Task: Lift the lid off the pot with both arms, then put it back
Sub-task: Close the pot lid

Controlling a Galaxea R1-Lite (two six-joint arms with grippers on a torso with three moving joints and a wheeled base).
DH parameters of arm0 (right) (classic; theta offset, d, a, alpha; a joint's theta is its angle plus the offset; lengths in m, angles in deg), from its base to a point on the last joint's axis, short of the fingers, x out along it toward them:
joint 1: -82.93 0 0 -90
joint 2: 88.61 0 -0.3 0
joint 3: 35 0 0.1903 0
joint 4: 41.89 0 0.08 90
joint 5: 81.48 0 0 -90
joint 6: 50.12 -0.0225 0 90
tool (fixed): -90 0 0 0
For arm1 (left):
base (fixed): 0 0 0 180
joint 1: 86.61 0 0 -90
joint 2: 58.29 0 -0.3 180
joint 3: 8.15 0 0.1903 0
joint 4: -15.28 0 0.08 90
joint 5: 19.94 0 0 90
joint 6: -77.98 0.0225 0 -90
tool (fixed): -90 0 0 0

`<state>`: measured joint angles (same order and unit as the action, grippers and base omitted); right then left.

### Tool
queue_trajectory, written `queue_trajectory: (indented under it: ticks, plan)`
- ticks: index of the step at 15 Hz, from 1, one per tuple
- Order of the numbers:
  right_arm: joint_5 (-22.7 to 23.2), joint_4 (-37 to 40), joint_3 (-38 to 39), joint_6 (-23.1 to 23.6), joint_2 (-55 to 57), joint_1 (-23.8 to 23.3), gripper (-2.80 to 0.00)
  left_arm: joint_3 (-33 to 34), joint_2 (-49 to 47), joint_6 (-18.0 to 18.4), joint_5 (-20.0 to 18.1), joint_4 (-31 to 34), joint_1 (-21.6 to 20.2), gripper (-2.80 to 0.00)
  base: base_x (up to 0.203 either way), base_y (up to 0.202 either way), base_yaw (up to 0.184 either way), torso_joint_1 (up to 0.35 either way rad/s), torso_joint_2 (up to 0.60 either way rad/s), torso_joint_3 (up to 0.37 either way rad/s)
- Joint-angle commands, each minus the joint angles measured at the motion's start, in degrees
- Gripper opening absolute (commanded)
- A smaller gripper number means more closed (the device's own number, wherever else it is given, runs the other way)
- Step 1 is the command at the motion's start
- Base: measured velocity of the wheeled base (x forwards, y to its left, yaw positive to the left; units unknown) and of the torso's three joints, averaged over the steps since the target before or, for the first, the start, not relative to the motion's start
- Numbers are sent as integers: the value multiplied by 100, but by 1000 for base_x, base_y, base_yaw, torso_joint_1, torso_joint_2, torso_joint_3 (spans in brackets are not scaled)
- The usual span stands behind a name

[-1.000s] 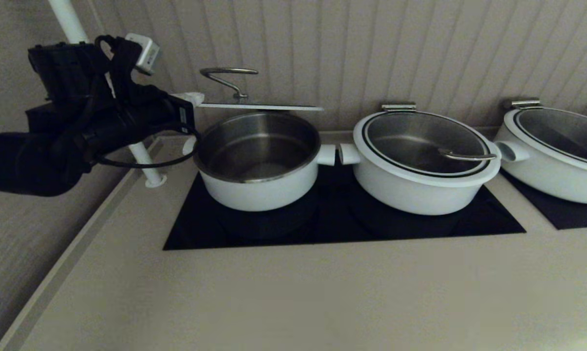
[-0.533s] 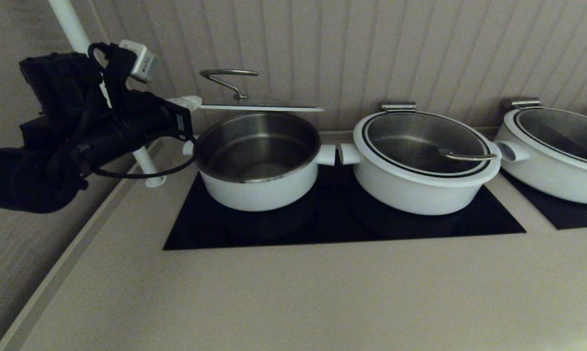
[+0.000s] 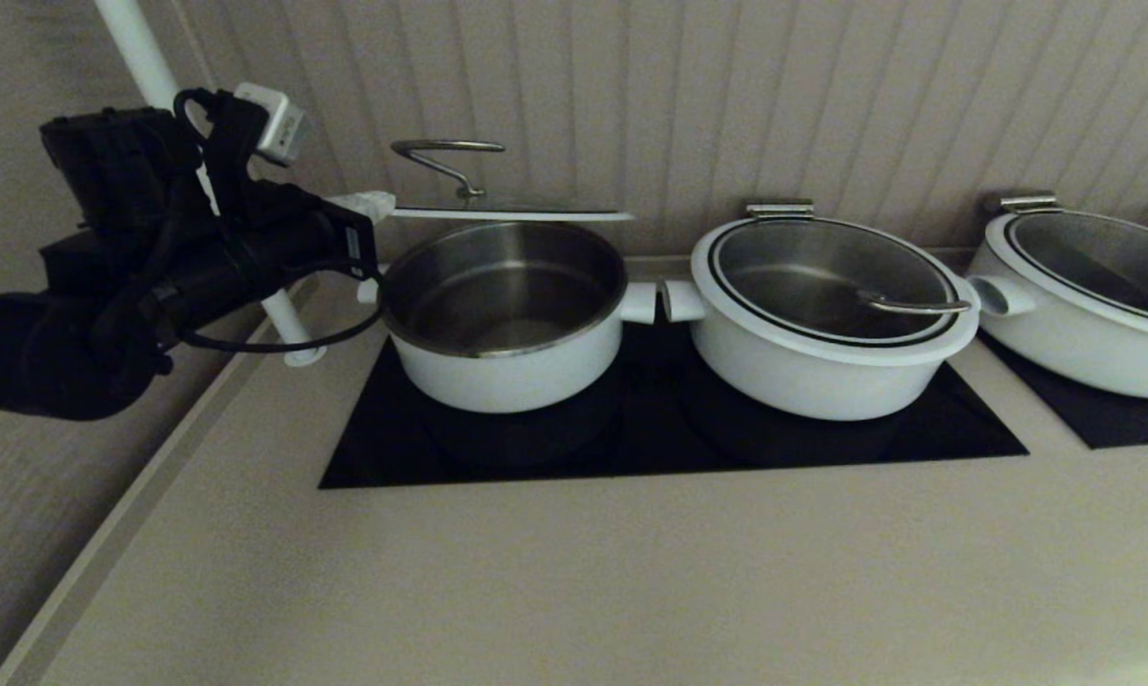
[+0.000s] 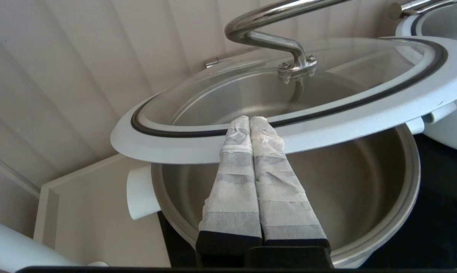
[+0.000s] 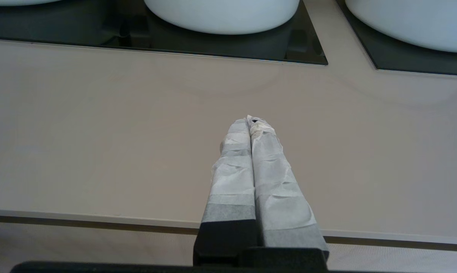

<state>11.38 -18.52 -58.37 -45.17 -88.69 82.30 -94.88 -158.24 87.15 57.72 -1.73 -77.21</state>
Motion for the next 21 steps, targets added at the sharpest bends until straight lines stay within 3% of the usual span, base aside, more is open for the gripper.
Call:
queue_trajectory:
  ticks: [1, 17, 21]
  plan:
    - [4, 0, 0, 6, 7, 1, -280, -18, -51, 6, -5, -23, 1, -280, 0, 0, 0, 0, 0, 0]
    - [4, 0, 0, 6, 7, 1, -280, 146, -233, 41, -6, -31, 9, -280, 0, 0, 0, 0, 0, 0]
    - [4, 0, 0, 6, 7, 1, -280, 470, -259, 33, 2, -450, 1, -280, 0, 0, 0, 0, 0, 0]
